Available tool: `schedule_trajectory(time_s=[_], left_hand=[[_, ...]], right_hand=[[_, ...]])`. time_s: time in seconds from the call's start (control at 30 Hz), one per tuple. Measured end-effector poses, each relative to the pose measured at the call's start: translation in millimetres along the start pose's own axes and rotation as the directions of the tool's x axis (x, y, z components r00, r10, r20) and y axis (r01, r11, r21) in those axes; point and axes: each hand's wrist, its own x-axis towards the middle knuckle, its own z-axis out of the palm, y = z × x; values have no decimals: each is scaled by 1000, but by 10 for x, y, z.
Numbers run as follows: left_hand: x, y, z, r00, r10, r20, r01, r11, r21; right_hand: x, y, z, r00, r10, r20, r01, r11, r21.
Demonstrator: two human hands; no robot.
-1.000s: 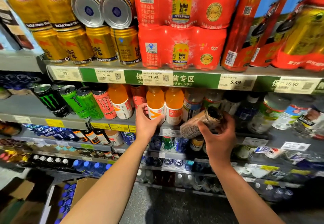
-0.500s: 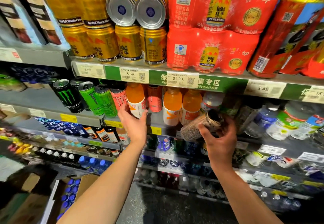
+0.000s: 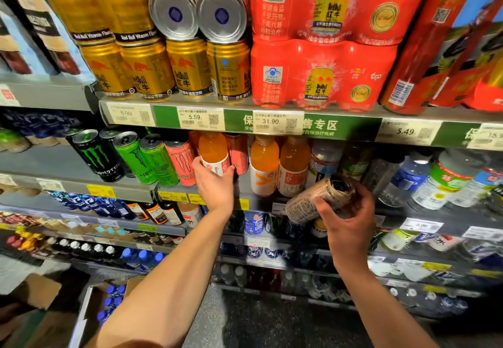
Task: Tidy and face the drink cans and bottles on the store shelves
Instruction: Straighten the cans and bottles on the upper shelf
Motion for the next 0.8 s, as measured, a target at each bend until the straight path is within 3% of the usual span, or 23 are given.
schedule_trajectory(time_s=[0.17, 0.37, 0.8], left_hand=[[0, -73, -118, 987, 26, 159, -14, 997, -75], [-58, -96, -120, 923, 10, 386, 40, 992, -122], [-115, -113, -222, 911, 30, 412, 45, 984, -171]], right_hand=[[95, 42, -142, 1000, 21, 17, -21, 999, 33], [193, 87, -208, 996, 44, 77, -49, 997, 66], [100, 23, 47, 972, -1, 236, -20, 996, 84]])
